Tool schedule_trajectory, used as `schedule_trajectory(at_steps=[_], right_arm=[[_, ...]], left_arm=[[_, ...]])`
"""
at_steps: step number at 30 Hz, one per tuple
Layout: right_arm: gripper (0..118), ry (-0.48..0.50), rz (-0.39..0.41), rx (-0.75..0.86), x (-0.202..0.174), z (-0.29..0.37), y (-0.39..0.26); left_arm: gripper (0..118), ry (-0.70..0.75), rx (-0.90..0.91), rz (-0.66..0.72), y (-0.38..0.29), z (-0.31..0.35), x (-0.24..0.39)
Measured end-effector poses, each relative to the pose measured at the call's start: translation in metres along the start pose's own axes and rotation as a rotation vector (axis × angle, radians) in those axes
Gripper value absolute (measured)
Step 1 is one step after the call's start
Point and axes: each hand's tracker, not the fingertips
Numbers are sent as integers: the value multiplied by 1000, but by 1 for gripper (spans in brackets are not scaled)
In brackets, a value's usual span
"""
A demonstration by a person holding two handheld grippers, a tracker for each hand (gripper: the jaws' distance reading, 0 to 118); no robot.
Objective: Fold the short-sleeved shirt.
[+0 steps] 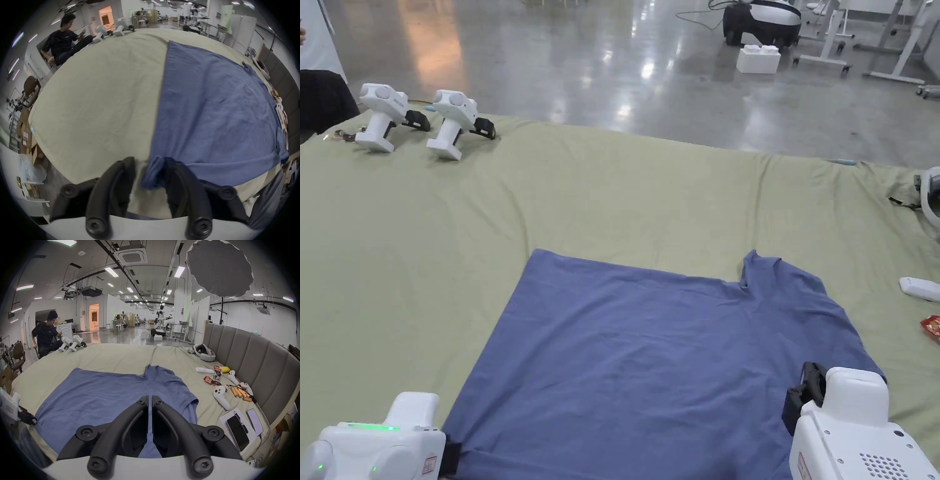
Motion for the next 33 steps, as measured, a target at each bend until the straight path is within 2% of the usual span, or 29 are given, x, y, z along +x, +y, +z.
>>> schedule_trajectory(at_steps=[1,2,6,9,12,14,15,18,22,25,28,29,31,33], right_arm=[[6,-3,0,-7,4,1,-2],[6,-5,1,-17,8,2,-3],[6,-16,-6,-60,34,13,-6],[9,-54,-5,-152,63,22,-7],[33,-65,-4,-297,94,26,-14],[61,-61,-6,-403,111,29,-24],[67,-59,-10,-447,117,30,-30],[70,-47,-8,-561,127,29,-55],[70,-28,-49,-685,129,16,-82],[68,-36,-45,-775,124,0,-99],[45,4,-89,-784,121,-8,-108],[37,-2,-81,-777,119,-7,-107],[14,26,-61,-768,118,-7,-104],[11,27,-80,-760,119,-5,-101]], left_arm=[[14,-3,-3,-7,2,0,1],[11,-20,-12,-6,3,1,1],[9,-34,-18,-40,5,5,-3],[9,-61,-1,-14,6,14,-12],[8,-70,20,1,7,20,-19],[8,-82,27,3,9,26,-19],[8,-81,38,5,10,30,-18],[8,-85,50,2,13,36,-18],[8,-87,65,-5,14,46,-13],[8,-91,69,-6,14,49,-10],[8,-95,65,0,15,49,-9],[8,-97,64,3,14,49,-9],[8,-100,61,8,15,48,-10],[8,-101,60,14,14,48,-9]])
